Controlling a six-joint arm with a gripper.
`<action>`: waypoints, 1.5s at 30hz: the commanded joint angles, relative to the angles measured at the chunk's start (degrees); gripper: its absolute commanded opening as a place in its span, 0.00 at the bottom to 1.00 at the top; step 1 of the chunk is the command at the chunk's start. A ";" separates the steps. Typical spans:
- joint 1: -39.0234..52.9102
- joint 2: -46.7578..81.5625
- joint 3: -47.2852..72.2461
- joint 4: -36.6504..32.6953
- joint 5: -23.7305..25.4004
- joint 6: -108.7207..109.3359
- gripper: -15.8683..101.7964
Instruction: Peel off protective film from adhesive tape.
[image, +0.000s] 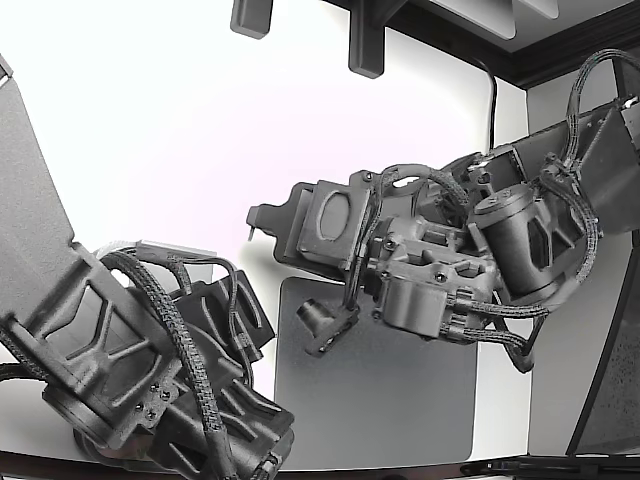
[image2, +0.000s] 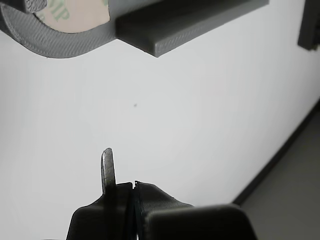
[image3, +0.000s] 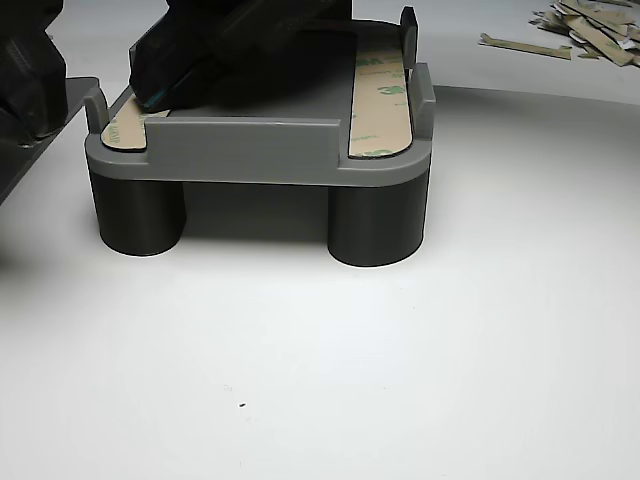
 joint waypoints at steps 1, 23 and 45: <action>-0.35 2.11 -0.70 -2.29 -0.62 -2.02 0.04; -0.35 -6.59 -2.81 -6.42 -1.32 0.35 0.04; 1.05 -11.60 -5.71 -5.54 -0.09 3.69 0.04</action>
